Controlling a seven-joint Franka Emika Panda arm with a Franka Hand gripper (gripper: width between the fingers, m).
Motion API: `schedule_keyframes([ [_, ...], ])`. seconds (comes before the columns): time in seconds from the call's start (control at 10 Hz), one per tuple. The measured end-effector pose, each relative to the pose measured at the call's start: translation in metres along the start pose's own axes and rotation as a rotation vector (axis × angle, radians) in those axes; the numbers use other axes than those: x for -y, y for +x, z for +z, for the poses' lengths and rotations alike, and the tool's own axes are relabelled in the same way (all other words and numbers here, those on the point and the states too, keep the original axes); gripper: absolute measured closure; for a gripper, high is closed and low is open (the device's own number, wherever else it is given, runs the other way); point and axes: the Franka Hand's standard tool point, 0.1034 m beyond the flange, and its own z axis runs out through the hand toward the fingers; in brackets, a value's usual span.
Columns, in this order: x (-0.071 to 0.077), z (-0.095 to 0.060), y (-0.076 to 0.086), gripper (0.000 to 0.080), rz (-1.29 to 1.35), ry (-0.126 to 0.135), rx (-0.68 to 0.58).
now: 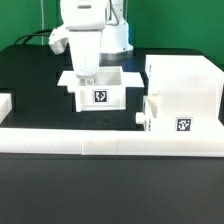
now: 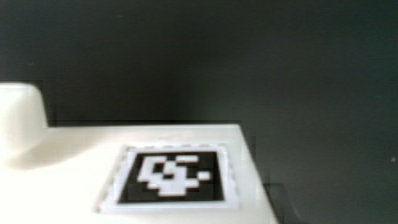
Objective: Assemble drawer
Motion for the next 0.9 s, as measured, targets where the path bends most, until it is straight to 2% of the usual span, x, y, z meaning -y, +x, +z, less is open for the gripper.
schedule_keyframes([
  [0.2,-0.017,-0.006,-0.002,0.0754,0.008,0.014,0.000],
  [0.4,-0.047,-0.010,0.000,0.0754,0.021,-0.007,-0.007],
  [0.5,-0.055,-0.010,0.007,0.0754,0.036,-0.009,-0.010],
  [0.6,-0.053,-0.009,0.006,0.0754,0.030,-0.009,-0.010],
  [0.7,-0.054,-0.008,0.005,0.0754,0.034,-0.029,-0.011],
  [0.9,-0.054,-0.007,0.007,0.0754,0.030,-0.025,-0.010],
])
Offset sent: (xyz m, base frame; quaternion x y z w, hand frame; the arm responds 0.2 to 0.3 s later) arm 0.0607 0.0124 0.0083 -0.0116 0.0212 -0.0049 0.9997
